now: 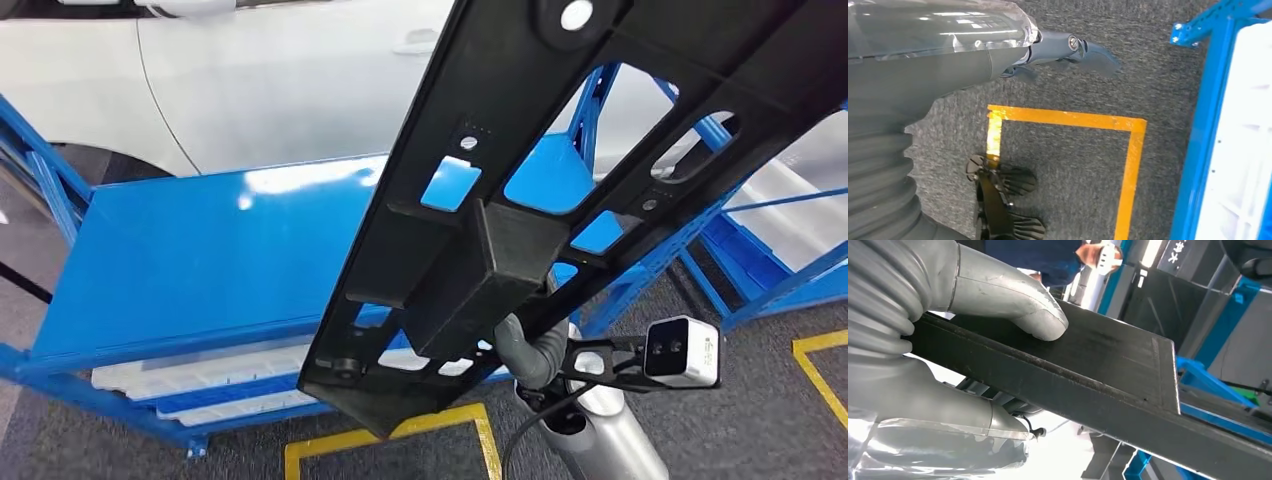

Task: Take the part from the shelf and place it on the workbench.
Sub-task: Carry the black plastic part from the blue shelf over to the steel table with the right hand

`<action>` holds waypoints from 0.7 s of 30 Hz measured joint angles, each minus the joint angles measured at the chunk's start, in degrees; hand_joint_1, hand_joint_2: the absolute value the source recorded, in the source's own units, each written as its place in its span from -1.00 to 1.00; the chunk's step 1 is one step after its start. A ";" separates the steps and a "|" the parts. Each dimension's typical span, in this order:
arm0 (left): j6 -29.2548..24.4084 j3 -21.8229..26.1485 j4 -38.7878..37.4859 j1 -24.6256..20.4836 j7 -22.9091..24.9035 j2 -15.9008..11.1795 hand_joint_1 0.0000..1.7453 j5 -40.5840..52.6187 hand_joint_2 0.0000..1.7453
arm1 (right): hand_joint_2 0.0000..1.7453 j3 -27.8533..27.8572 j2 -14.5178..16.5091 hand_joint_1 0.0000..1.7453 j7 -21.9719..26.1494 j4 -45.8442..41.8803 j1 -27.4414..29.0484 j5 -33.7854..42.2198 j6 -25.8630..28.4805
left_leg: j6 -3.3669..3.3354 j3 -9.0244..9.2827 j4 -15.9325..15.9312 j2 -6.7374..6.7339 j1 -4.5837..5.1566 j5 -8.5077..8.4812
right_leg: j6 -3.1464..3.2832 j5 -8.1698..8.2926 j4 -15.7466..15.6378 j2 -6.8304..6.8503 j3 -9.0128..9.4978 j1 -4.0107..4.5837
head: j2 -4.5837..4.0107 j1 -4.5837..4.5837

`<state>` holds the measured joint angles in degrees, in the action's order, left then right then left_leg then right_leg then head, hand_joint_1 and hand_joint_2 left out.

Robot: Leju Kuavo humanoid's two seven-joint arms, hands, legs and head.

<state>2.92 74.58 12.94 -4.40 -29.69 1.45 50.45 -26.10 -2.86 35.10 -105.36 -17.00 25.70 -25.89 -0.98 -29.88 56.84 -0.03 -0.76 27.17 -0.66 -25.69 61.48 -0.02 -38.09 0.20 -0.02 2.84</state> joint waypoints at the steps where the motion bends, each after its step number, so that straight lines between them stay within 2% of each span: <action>1: 0.08 0.00 0.00 -0.04 0.00 0.04 -1.00 0.09 1.00 | 1.00 0.01 -0.14 1.00 0.10 -0.15 0.30 -0.19 -0.06 | -0.26 -0.55 0.03 -0.11 0.02 -0.53 | -0.28 -2.81 3.21 -0.04 -1.04 -0.20 | 0.00 0.00; 2: 0.12 0.00 0.00 -0.03 -0.01 0.07 -1.00 0.17 1.00 | 1.00 0.01 -0.26 1.00 0.21 -0.36 0.67 -0.42 -0.19 | -0.42 -1.24 0.08 -0.14 0.05 -1.01 | -0.52 -5.45 7.01 -0.03 -2.14 -0.34 | 0.00 0.00; 3: 0.14 0.00 0.00 0.02 -0.01 0.10 -1.00 0.27 1.00 | 1.00 0.01 -0.38 1.00 0.34 -0.57 1.09 -0.68 -0.38 | -0.41 -1.94 0.17 -0.16 0.08 -1.48 | -0.74 -7.17 10.45 -0.02 -2.94 -0.48 | 0.00 0.00; 4: 0.14 -0.01 0.00 0.06 -0.01 0.12 -1.00 0.36 1.00 | 1.00 0.01 -0.49 1.00 0.45 -0.80 1.48 -0.87 -0.58 | -0.36 -2.66 0.29 -0.16 0.10 -1.92 | -0.88 -7.64 12.50 -0.02 -3.03 -0.59 | 0.00 0.00; 5: 0.14 -0.01 0.00 0.09 -0.02 0.13 -1.00 0.44 1.00 | 1.00 0.01 -0.57 1.00 0.51 -1.02 1.78 -0.99 -0.71 | -0.28 -3.35 0.43 -0.17 0.10 -2.32 | -0.93 -6.91 12.50 -0.01 -2.16 -0.68 | 0.00 0.00; 6: 0.14 -0.02 0.00 0.11 -0.03 0.13 -1.00 0.50 1.00 | 1.00 0.01 -0.63 1.00 0.56 -1.23 1.96 -1.06 -0.80 | -0.16 -4.00 0.59 -0.17 0.10 -2.70 | -0.89 -5.48 10.43 -0.01 -0.23 -0.75 | 0.00 0.00; 7: 0.14 -0.03 0.00 0.11 -0.07 0.13 -1.00 0.55 1.00 | 1.00 0.01 -0.65 1.00 0.61 -1.47 2.05 -1.15 -0.81 | 0.00 -4.53 0.75 -0.16 0.10 -3.03 | -0.71 -4.05 6.69 -0.03 2.57 -0.78 | 0.00 0.00; 9: 0.21 -0.07 0.00 0.11 -0.16 0.14 -1.00 0.84 1.00 | 1.00 0.01 -0.67 1.00 0.82 -2.01 2.10 -1.38 -0.74 | 0.49 -5.32 0.94 -0.13 0.18 -3.70 | -0.21 -3.11 -1.08 -0.07 7.70 -0.54 | 0.00 0.00; 10: 0.25 -0.10 0.00 0.10 -0.18 0.14 -1.00 1.03 1.00 | 1.00 0.01 -0.68 1.00 0.96 -2.28 2.17 -1.50 -0.68 | 0.80 -5.49 0.90 -0.13 0.17 -4.08 | 0.06 -3.17 -3.35 -0.10 9.00 -0.34 | 0.00 0.00; 11: 0.28 -0.12 0.00 0.10 -0.16 0.14 -1.00 1.19 1.00 | 1.00 0.02 -0.69 1.00 1.09 -2.55 2.26 -1.58 -0.60 | 1.15 -5.61 0.78 -0.12 0.14 -4.49 | 0.27 -3.32 -4.34 -0.12 9.35 -0.13 | 0.00 0.00; 13: 0.29 -0.14 0.00 0.14 -0.06 0.12 -1.00 1.47 1.00 | 1.00 0.04 -0.70 1.00 1.19 -3.17 2.56 -1.66 -0.39 | 1.79 -5.86 0.52 -0.07 0.07 -5.00 | 0.93 -2.44 -4.91 0.06 8.88 -0.19 | 0.00 0.00; 14: 0.30 -0.15 0.00 0.18 -0.03 0.11 -1.00 1.57 1.00 | 1.00 0.05 -0.70 1.00 1.17 -3.51 2.70 -1.68 -0.25 | 2.06 -6.28 0.98 -0.04 0.06 -4.32 | 1.34 -1.92 -5.21 0.18 8.56 -0.33 | 0.00 0.00; 15: 0.31 -0.15 0.00 0.23 0.01 0.10 -1.00 1.65 1.00 | 1.00 0.08 -0.69 1.00 1.09 -3.89 2.84 -1.68 -0.10 | 2.29 -6.98 2.56 0.00 0.04 -2.58 | 1.79 -1.31 -5.47 0.33 8.12 -0.48 | 0.00 0.00; 16: 0.31 -0.15 0.00 0.24 0.01 0.08 -1.00 1.68 1.00 | 1.00 0.15 -0.68 1.00 0.98 -4.20 2.98 -1.68 0.02 | 2.47 -7.94 5.36 -0.01 -0.04 -0.01 | 2.09 -0.78 -5.59 0.44 7.64 -0.55 | 0.00 0.00; 18: 0.32 -0.15 0.00 0.23 0.01 0.05 -1.00 1.68 1.00 | 1.00 0.32 -0.66 1.00 0.70 -4.60 3.31 -1.62 0.12 | 2.83 -9.92 13.05 -0.01 -0.08 4.90 | 2.37 0.10 -5.49 0.54 6.44 -0.44 | 0.00 0.00; 19: 0.32 -0.15 0.00 0.21 0.01 0.05 -1.00 1.67 1.00 | 1.00 0.39 -0.65 1.00 0.62 -4.67 3.49 -1.59 0.12 | 2.98 -10.26 15.86 -0.02 -0.09 5.76 | 2.35 0.52 -5.37 0.59 5.80 -0.40 | 0.00 0.00; 20: 0.32 -0.15 0.00 0.19 0.01 0.05 -1.00 1.67 1.00 | 1.00 0.43 -0.64 1.00 0.56 -4.73 3.65 -1.56 0.12 | 3.09 -9.72 16.84 -0.01 -0.10 5.30 | 2.27 0.92 -5.16 0.61 5.10 -0.40 | 0.00 0.00; 21: 0.32 -0.15 0.00 0.17 0.00 0.06 -1.00 1.65 1.00 | 1.00 0.45 -0.64 1.00 0.54 -4.81 3.78 -1.53 0.12 | 3.15 -8.14 15.64 -0.02 -0.13 3.91 | 2.15 1.28 -4.86 0.61 4.36 -0.42 | 0.00 0.00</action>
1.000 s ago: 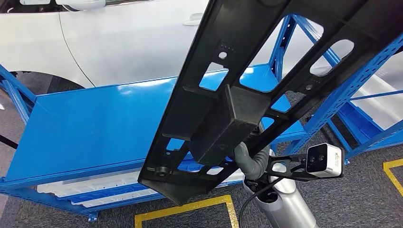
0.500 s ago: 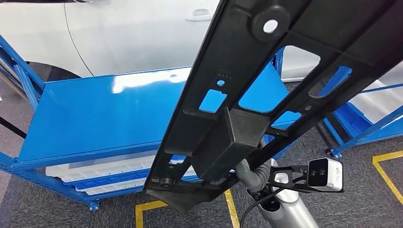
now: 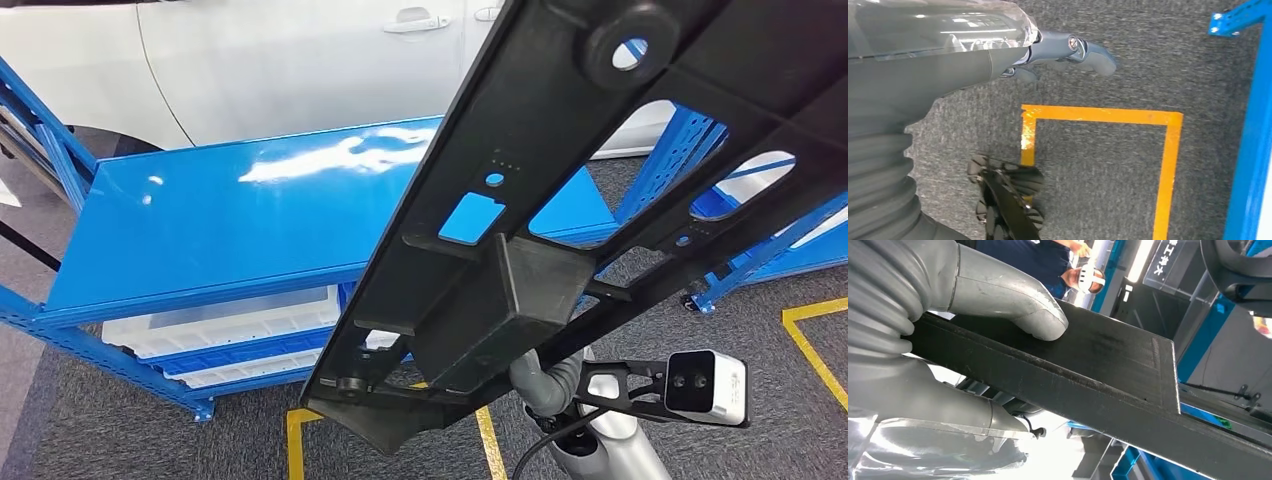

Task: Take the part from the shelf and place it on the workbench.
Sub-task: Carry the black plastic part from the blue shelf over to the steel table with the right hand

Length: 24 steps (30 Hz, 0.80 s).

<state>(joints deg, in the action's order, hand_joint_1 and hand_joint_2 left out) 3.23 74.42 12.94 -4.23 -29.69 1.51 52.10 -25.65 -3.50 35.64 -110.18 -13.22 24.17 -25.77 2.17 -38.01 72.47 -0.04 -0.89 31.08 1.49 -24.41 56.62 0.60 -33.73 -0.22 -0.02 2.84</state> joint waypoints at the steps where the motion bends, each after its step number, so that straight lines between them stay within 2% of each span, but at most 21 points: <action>1: -0.01 0.00 0.00 -0.04 -0.01 -0.01 -1.00 -0.03 1.00 | 1.00 0.04 0.01 1.00 -0.01 -0.11 0.08 0.03 0.00 | 0.00 2.48 -3.10 0.00 -0.05 -1.63 | -0.16 0.29 0.37 -0.01 -0.69 -0.04 | 0.00 0.00; 2: -0.02 0.00 0.00 -0.12 0.01 -0.01 -1.00 -0.13 1.00 | 1.00 0.11 0.05 1.00 -0.05 -0.22 0.12 0.11 0.01 | -0.05 5.30 -7.16 0.01 -0.06 -2.46 | -0.38 0.53 0.75 -0.02 -1.35 -0.02 | 0.00 0.01; 3: -0.09 0.01 0.00 -0.20 0.06 -0.01 -1.00 -0.28 1.00 | 1.00 0.21 0.11 1.00 -0.24 -0.30 0.12 0.28 0.03 | -0.28 7.78 -11.03 0.08 0.03 -2.59 | -0.65 0.78 1.10 -0.02 -1.86 0.03 | 0.00 0.01; 4: -0.23 0.02 0.00 -0.27 0.20 0.01 -1.00 -0.47 1.00 | 1.00 0.33 0.21 1.00 -0.60 -0.35 0.10 0.55 0.09 | -0.59 9.30 -13.69 0.15 0.14 -2.31 | -0.97 1.10 1.34 0.00 -2.21 0.09 | 0.00 0.01; 5: -0.46 0.05 0.00 -0.32 0.46 0.04 -1.00 -0.68 1.00 | 1.00 0.49 0.31 1.00 -1.05 -0.38 0.06 0.88 0.19 | -0.93 9.93 -15.04 0.24 0.30 -1.84 | -1.29 1.47 1.43 0.01 -2.46 0.14 | 0.00 0.01; 7: -1.01 0.13 0.00 -0.25 1.23 0.15 -1.00 -1.01 1.00 | 1.00 0.79 0.43 1.00 -1.90 -0.37 0.03 1.51 0.37 | -1.84 9.54 -15.42 0.20 0.27 -2.31 | -1.99 2.06 1.48 -0.02 -2.77 0.16 | 0.00 0.00; 8: -1.27 0.16 0.00 -0.22 1.68 0.27 -1.00 -1.14 1.00 | 1.00 0.97 0.43 1.00 -2.09 -0.29 0.06 1.76 0.42 | -2.33 9.19 -15.49 0.10 0.17 -2.73 | -2.32 1.46 1.92 -0.10 -3.11 0.14 | 0.00 -0.01; 9: -1.52 0.18 0.00 -0.20 2.09 0.39 -1.00 -1.24 1.00 | 1.00 1.18 0.38 1.00 -2.17 -0.15 0.08 2.00 0.39 | -2.89 8.72 -15.58 -0.04 0.04 -3.26 | -2.61 -0.06 3.26 -0.21 -3.73 0.11 | 0.00 -0.01; 10: -1.76 0.20 0.00 -0.21 2.44 0.54 -1.00 -1.35 1.00 | 1.00 1.41 0.26 1.00 -2.14 0.11 0.10 2.29 0.27 | -3.32 8.15 -15.60 -0.16 -0.02 -3.79 | -2.83 -2.51 5.89 -0.30 -4.69 0.01 | 0.00 -0.01; 12: -2.24 0.26 0.00 -0.20 2.96 0.78 -1.00 -1.55 1.00 | 1.00 2.01 -0.18 1.00 -2.03 0.95 0.11 3.09 -0.14 | -3.74 6.74 -15.41 -0.23 0.18 -4.80 | -3.12 -7.61 13.55 -0.41 -6.98 -0.14 | 0.00 -0.02; 13: -2.49 0.32 0.00 -0.17 3.13 0.91 -1.00 -1.61 1.00 | 1.00 2.34 -0.49 1.00 -1.99 1.50 0.12 3.55 -0.43 | -3.77 6.01 -15.29 -0.24 0.27 -5.28 | -3.20 -8.82 16.73 -0.41 -7.62 -0.18 | 0.00 -0.02; 14: -2.73 0.38 0.00 -0.16 3.28 1.02 -1.00 -1.62 1.00 | 1.00 2.70 -0.78 1.00 -1.98 2.03 0.12 3.97 -0.67 | -3.75 5.28 -15.16 -0.25 0.34 -5.74 | -3.18 -8.70 18.10 -0.41 -7.41 -0.19 | 0.00 -0.02; 15: -2.93 0.44 0.00 -0.15 3.42 1.13 -1.00 -1.60 1.00 | 1.00 3.07 -1.04 1.00 -1.98 2.50 0.11 4.35 -0.90 | -3.71 4.57 -15.00 -0.24 0.41 -6.17 | -3.05 -7.53 17.28 -0.42 -6.11 -0.17 | 0.00 -0.02; 16: -3.07 0.48 0.00 -0.15 3.54 1.25 -1.00 -1.56 1.00 | 1.00 3.44 -1.25 1.00 -2.00 2.86 0.07 4.68 -1.12 | -3.65 3.94 -14.82 -0.21 0.50 -6.57 | -2.74 -5.93 14.39 -0.45 -3.74 -0.10 | 0.00 -0.02; 18: -3.15 0.50 0.00 -0.17 3.80 1.58 -1.00 -1.30 1.00 | 1.00 4.21 -1.52 1.00 -2.11 3.30 -0.16 5.27 -1.60 | -3.41 2.95 -14.53 -0.12 0.69 -7.30 | -1.87 -4.43 5.88 -0.55 1.98 0.18 | 0.00 -0.02; 19: -3.17 0.50 0.00 -0.18 3.89 1.73 -1.00 -1.14 1.00 | 1.00 4.67 -1.60 1.00 -2.16 3.46 -0.25 5.42 -1.85 | -3.16 2.68 -14.54 -0.10 0.71 -7.73 | -1.59 -4.38 2.72 -0.58 3.89 0.36 | 0.00 -0.02; 20: -3.19 0.50 0.00 -0.19 3.94 1.84 -1.00 -0.93 1.00 | 1.00 5.17 -1.65 1.00 -2.21 3.59 -0.30 5.31 -2.03 | -2.86 2.50 -14.65 -0.09 0.66 -8.19 | -1.40 -4.55 0.91 -0.59 4.83 0.55 | 0.00 -0.02; 22: -3.25 0.51 0.01 -0.14 3.85 1.90 -1.00 -0.69 1.00 | 1.00 6.21 -1.70 1.00 -2.22 3.88 -0.21 4.16 -2.15 | -2.17 2.22 -14.95 0.03 0.55 -8.98 | -1.11 -3.73 0.04 -0.40 4.70 0.53 | 0.00 -0.02; 23: -3.29 0.51 0.01 -0.10 3.69 1.92 -1.00 -0.67 1.00 | 1.00 6.59 -1.72 1.00 -2.26 4.02 -0.15 3.26 -2.13 | -1.87 1.90 -14.75 0.10 0.54 -8.62 | -0.77 -3.13 -0.29 -0.17 4.37 0.36 | 0.00 -0.02; 24: -3.33 0.52 0.02 -0.06 3.47 1.95 -1.00 -0.75 1.00 | 1.00 6.85 -1.73 1.00 -2.37 4.16 -0.10 2.39 -2.08 | -1.61 1.37 -13.80 0.17 0.54 -7.30 | -0.39 -2.49 -0.60 0.12 3.90 0.15 | 0.00 -0.01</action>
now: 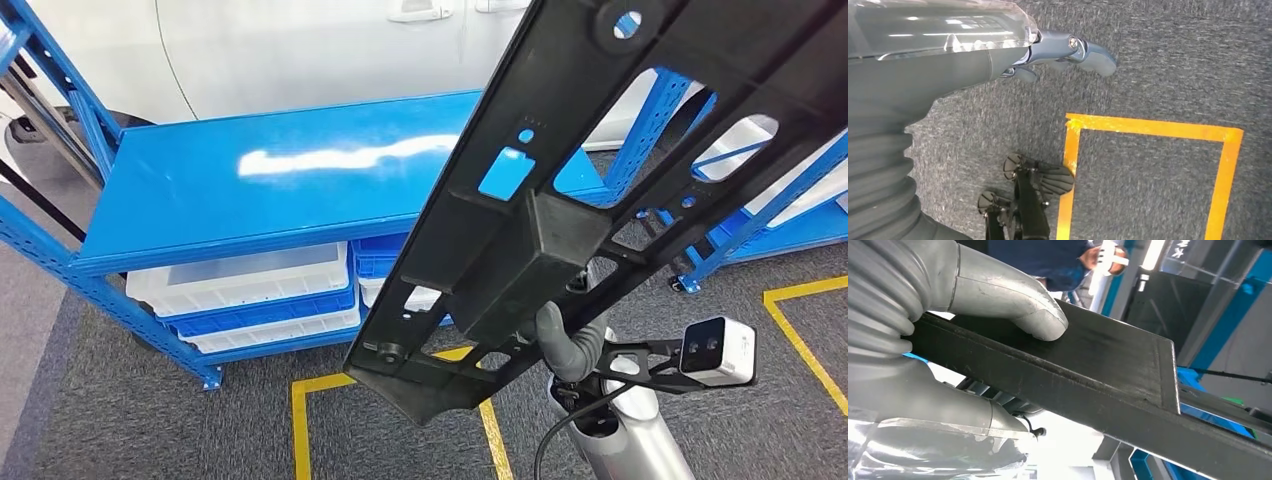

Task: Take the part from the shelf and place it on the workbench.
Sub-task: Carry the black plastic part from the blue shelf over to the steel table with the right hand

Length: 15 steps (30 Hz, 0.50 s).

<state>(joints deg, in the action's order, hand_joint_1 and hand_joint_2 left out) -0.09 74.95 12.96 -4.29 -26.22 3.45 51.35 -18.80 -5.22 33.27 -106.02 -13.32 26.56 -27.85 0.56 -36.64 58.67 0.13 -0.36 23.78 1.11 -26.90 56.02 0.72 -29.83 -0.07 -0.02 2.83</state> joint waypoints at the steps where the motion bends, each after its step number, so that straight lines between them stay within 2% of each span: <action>1: -0.03 0.01 0.01 0.01 -0.30 0.02 -1.00 -0.11 1.00 | 1.00 0.15 0.00 1.00 -0.22 0.12 0.06 -0.73 0.10 | 0.25 -0.78 2.16 0.02 -0.07 2.37 | 0.32 0.68 -0.21 0.35 -0.61 -0.20 | 0.00 0.01; 3: 0.15 0.02 0.01 0.03 -0.96 0.03 -1.00 -0.26 1.00 | 1.00 0.29 0.00 1.00 -0.89 0.32 0.10 -1.63 0.62 | 0.79 -2.69 9.22 0.02 -0.31 7.81 | 0.62 1.79 -0.12 1.01 -2.06 -0.11 | 0.00 0.01; 4: 0.30 0.02 0.01 0.01 -1.25 0.01 -1.00 -0.28 1.00 | 1.00 0.34 0.00 1.00 -1.24 0.40 0.10 -1.83 0.98 | 1.08 -3.31 12.76 0.02 -0.40 9.25 | 0.59 2.35 -0.02 1.44 -2.88 -0.10 | 0.00 0.01; 5: 0.44 0.02 0.01 0.00 -1.45 0.00 -1.00 -0.26 1.00 | 1.00 0.37 0.00 1.00 -1.59 0.46 0.05 -1.90 1.38 | 1.35 -3.30 14.95 0.00 -0.47 9.19 | 0.52 2.89 0.14 1.90 -3.74 -0.12 | 0.00 0.01; 6: 0.52 0.02 0.01 -0.01 -1.54 -0.01 -1.00 -0.23 1.00 | 1.00 0.40 -0.01 1.00 -1.96 0.49 -0.02 -1.85 1.81 | 1.59 -2.46 15.37 -0.07 -0.57 7.89 | 0.40 3.40 0.39 2.39 -4.65 -0.16 | 0.00 0.01; 7: 0.51 0.02 0.01 -0.06 -1.56 -0.02 -1.00 -0.20 1.00 | 1.00 0.47 -0.02 1.00 -2.33 0.49 -0.09 -1.68 2.17 | 1.77 -0.62 13.75 -0.22 -0.70 6.02 | 0.20 3.86 0.73 2.72 -5.59 -0.23 | 0.00 0.01; 8: 0.42 0.02 0.01 -0.12 -1.51 -0.03 -1.00 -0.13 1.00 | 1.00 0.53 -0.03 1.00 -2.65 0.49 -0.18 -1.30 2.51 | 1.86 2.13 10.32 -0.41 -0.84 4.78 | -0.10 4.27 1.19 3.01 -6.46 -0.28 | 0.00 0.01; 9: 0.31 0.02 0.02 -0.19 -1.44 -0.05 -1.00 -0.04 1.00 | 1.00 0.59 -0.04 1.00 -2.91 0.46 -0.27 -0.80 2.82 | 1.82 5.27 5.94 -0.56 -0.83 4.67 | -0.46 4.61 1.69 3.25 -7.25 -0.27 | 0.00 0.01; 10: 0.21 0.02 0.04 -0.24 -1.35 -0.06 -1.00 0.04 1.00 | 1.00 0.64 -0.04 1.00 -3.10 0.44 -0.36 -0.28 2.99 | 1.53 7.86 2.13 -0.66 -0.75 5.24 | -0.84 5.02 2.06 3.43 -7.78 -0.24 | 0.00 0.01; 11: 0.11 0.02 0.06 -0.21 -1.28 -0.07 -1.00 0.12 1.00 | 1.00 0.64 -0.04 1.00 -3.23 0.43 -0.47 0.15 3.10 | 1.18 9.44 -0.58 -0.66 -0.58 6.11 | -1.18 5.45 2.29 3.68 -8.09 -0.19 | 0.00 0.01; 12: 0.08 0.02 0.09 -0.12 -1.22 -0.08 -1.00 0.15 1.00 | 1.00 0.64 -0.03 1.00 -3.32 0.41 -0.58 0.40 3.15 | 0.76 9.93 -1.75 -0.60 -0.36 6.57 | -1.48 5.94 2.32 3.86 -8.24 -0.17 | 0.00 0.00; 13: 0.03 0.02 0.10 0.00 -1.18 -0.09 -1.00 0.15 1.00 | 1.00 0.63 -0.03 1.00 -3.40 0.42 -0.65 0.51 3.15 | 0.22 9.58 -1.89 -0.58 -0.35 6.33 | -1.81 6.43 2.24 3.92 -8.29 -0.18 | 0.00 0.00; 14: -0.02 0.02 0.10 0.06 -1.17 -0.08 -1.00 0.16 1.00 | 1.00 0.62 -0.04 1.00 -3.42 0.44 -0.70 0.56 3.16 | -0.22 9.13 -1.91 -0.61 -0.40 5.83 | -2.17 6.22 2.40 3.49 -8.48 -0.32 | 0.00 -0.01; 15: -0.04 0.02 0.10 0.03 -1.15 -0.07 -1.00 0.19 1.00 | 1.00 0.62 -0.04 1.00 -3.40 0.45 -0.70 0.53 3.22 | -0.75 8.63 -1.93 -0.67 -0.50 5.24 | -2.53 4.93 3.27 2.65 -8.87 -0.45 | 0.00 -0.01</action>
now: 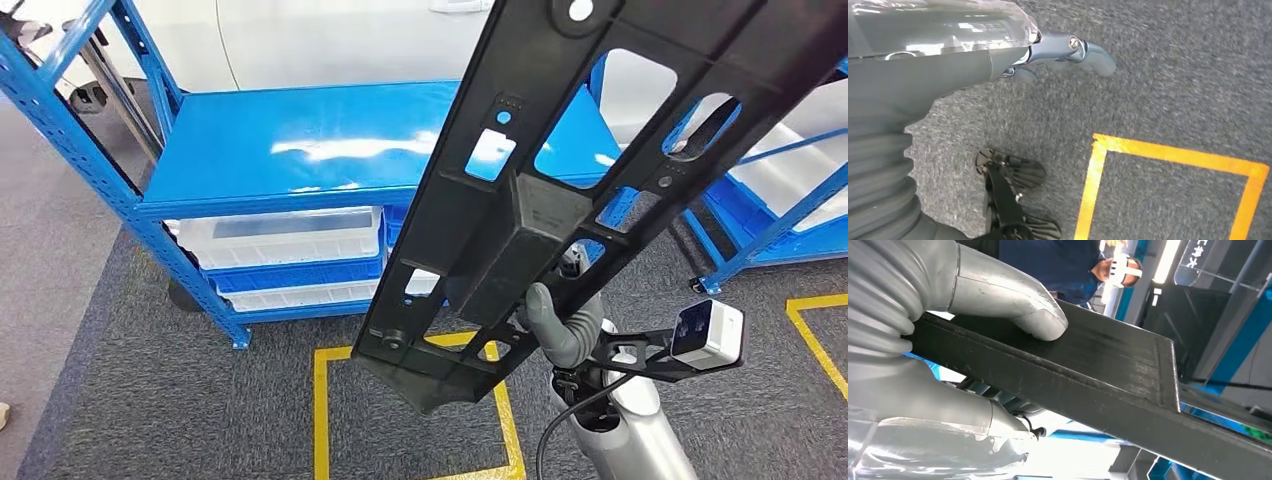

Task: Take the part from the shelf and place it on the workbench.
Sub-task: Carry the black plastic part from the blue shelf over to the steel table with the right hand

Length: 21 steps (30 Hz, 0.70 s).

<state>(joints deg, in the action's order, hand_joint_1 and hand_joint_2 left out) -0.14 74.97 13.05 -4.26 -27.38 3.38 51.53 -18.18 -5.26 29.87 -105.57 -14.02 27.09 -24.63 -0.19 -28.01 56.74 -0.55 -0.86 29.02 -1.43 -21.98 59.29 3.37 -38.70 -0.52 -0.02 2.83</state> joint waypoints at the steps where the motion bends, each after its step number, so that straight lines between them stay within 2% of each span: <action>1: -0.02 0.00 0.00 -0.10 -0.01 0.01 -1.00 0.05 1.00 | 1.00 0.00 0.00 1.00 0.06 0.01 0.03 -0.17 0.13 | -0.47 -0.58 -0.11 -0.07 -0.12 -0.70 | -0.32 -2.34 1.91 -1.02 -0.64 -0.11 | 0.00 0.01; 3: 0.01 -0.01 0.01 -0.34 -0.08 0.02 -1.00 0.29 1.00 | 1.00 -0.06 0.01 1.00 0.48 0.02 0.19 -1.11 0.72 | -1.01 -2.12 -0.04 -0.09 -0.05 -2.11 | -0.71 -8.33 8.72 -2.68 -2.37 -0.23 | 0.00 0.01; 4: 0.04 -0.02 0.01 -0.39 -0.12 0.01 -1.00 0.45 1.00 | 1.00 -0.13 0.02 1.00 0.84 0.02 0.36 -1.68 1.06 | -1.09 -2.99 0.03 -0.04 0.04 -2.80 | -0.80 -10.16 12.35 -2.93 -3.00 -0.24 | 0.00 0.01; 5: 0.09 -0.02 0.01 -0.38 -0.16 0.01 -1.00 0.63 1.00 | 1.00 -0.20 0.02 1.00 1.33 0.02 0.61 -2.12 1.39 | -1.11 -3.95 0.14 0.03 0.12 -3.47 | -0.81 -10.59 14.87 -3.01 -3.02 -0.24 | 0.00 0.01; 6: 0.14 -0.02 0.01 -0.35 -0.19 0.01 -1.00 0.80 1.00 | 1.00 -0.26 0.01 1.00 1.85 0.02 0.87 -2.35 1.61 | -1.05 -4.94 0.30 0.12 0.19 -4.10 | -0.73 -9.78 15.61 -3.04 -2.19 -0.24 | 0.00 0.01; 7: 0.16 -0.02 0.01 -0.32 -0.20 0.01 -1.00 0.92 1.00 | 1.00 -0.31 0.01 1.00 2.36 0.02 1.09 -2.48 1.76 | -0.95 -5.89 0.49 0.22 0.25 -4.68 | -0.54 -8.25 14.28 -3.07 -0.36 -0.22 | 0.00 0.01; 8: 0.19 -0.02 0.01 -0.32 -0.21 0.01 -1.00 1.02 1.00 | 1.00 -0.34 0.00 1.00 2.80 0.00 1.24 -2.57 1.86 | -0.82 -6.72 0.69 0.32 0.28 -5.24 | -0.22 -6.86 11.15 -3.19 2.39 -0.18 | 0.00 0.01; 9: 0.23 -0.03 0.01 -0.34 -0.22 0.02 -1.00 1.07 1.00 | 1.00 -0.38 -0.01 1.00 3.12 -0.05 1.29 -2.66 1.91 | -0.63 -7.39 0.85 0.44 0.36 -5.76 | 0.23 -6.56 6.79 -3.42 5.70 -0.04 | 0.00 0.01; 10: 0.27 -0.04 0.01 -0.38 -0.23 0.03 -1.00 1.09 1.00 | 1.00 -0.41 -0.01 1.00 3.39 -0.11 1.29 -2.73 1.92 | -0.39 -7.85 0.91 0.52 0.39 -6.28 | 0.61 -6.93 2.61 -3.61 8.63 0.11 | 0.00 0.01; 11: 0.31 -0.05 0.01 -0.42 -0.25 0.03 -1.00 1.09 1.00 | 1.00 -0.44 -0.01 1.00 3.58 -0.17 1.27 -2.73 1.95 | -0.10 -8.09 0.85 0.58 0.38 -6.83 | 0.95 -7.47 -0.45 -3.77 10.58 0.33 | 0.00 0.00; 12: 0.34 -0.07 0.01 -0.44 -0.28 0.03 -1.00 1.09 1.00 | 1.00 -0.48 -0.01 1.00 3.70 -0.22 1.20 -2.69 1.96 | 0.25 -8.27 0.69 0.61 0.33 -7.40 | 1.23 -7.95 -2.24 -3.83 11.49 0.57 | 0.00 0.00; 14: 0.33 -0.07 0.01 -0.36 -0.32 -0.04 -1.00 1.06 1.00 | 1.00 -0.51 -0.02 1.00 3.77 -0.21 1.03 -2.55 2.01 | 0.97 -8.63 0.36 0.70 0.23 -8.17 | 1.86 -6.96 -2.98 -3.51 10.92 0.62 | 0.00 0.01; 15: 0.33 -0.07 0.01 -0.30 -0.33 -0.08 -1.00 1.03 1.00 | 1.00 -0.53 -0.02 1.00 3.72 -0.18 0.91 -2.45 2.04 | 1.24 -9.09 0.86 0.74 0.21 -7.33 | 2.35 -6.32 -3.20 -3.29 10.40 0.50 | 0.00 0.01; 16: 0.32 -0.07 0.01 -0.24 -0.32 -0.11 -1.00 1.00 1.00 | 1.00 -0.54 -0.01 1.00 3.66 -0.12 0.84 -2.34 2.09 | 1.44 -9.79 2.44 0.77 0.20 -5.30 | 2.81 -5.55 -3.39 -3.07 9.72 0.36 | 0.00 0.02; 18: 0.30 -0.07 0.00 -0.22 -0.31 -0.13 -1.00 0.96 1.00 | 1.00 -0.57 -0.01 1.00 3.55 0.04 0.75 -2.21 2.14 | 1.74 -11.60 8.84 0.74 0.07 0.77 | 3.38 -4.17 -3.42 -2.78 8.10 0.33 | 0.00 0.02; 19: 0.28 -0.07 0.00 -0.22 -0.31 -0.13 -1.00 0.95 1.00 | 1.00 -0.60 -0.01 1.00 3.54 0.15 0.79 -2.20 2.16 | 1.93 -12.33 12.72 0.74 0.03 3.02 | 3.43 -3.50 -3.35 -2.66 7.22 0.39 | 0.00 0.02; 20: 0.27 -0.07 0.00 -0.21 -0.33 -0.14 -1.00 0.93 1.00 | 1.00 -0.62 -0.01 1.00 3.58 0.27 0.90 -2.26 2.16 | 2.09 -12.56 15.77 0.73 0.02 3.77 | 3.41 -2.84 -3.22 -2.55 6.30 0.43 | 0.00 0.02; 21: 0.27 -0.07 0.00 -0.19 -0.37 -0.14 -1.00 0.91 1.00 | 1.00 -0.64 -0.02 1.00 3.68 0.39 1.08 -2.41 2.15 | 2.20 -12.16 17.43 0.73 0.02 3.18 | 3.32 -2.23 -3.03 -2.46 5.33 0.44 | 0.00 0.02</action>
<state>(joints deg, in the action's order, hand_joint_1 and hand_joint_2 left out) 0.14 74.90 13.05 -4.45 -27.74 3.24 52.45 -18.82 -5.28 33.54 -105.18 -12.95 24.68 -22.48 2.01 -40.17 74.16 0.18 -0.85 32.20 1.89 -24.21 56.26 0.91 -33.37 -0.08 -0.02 2.85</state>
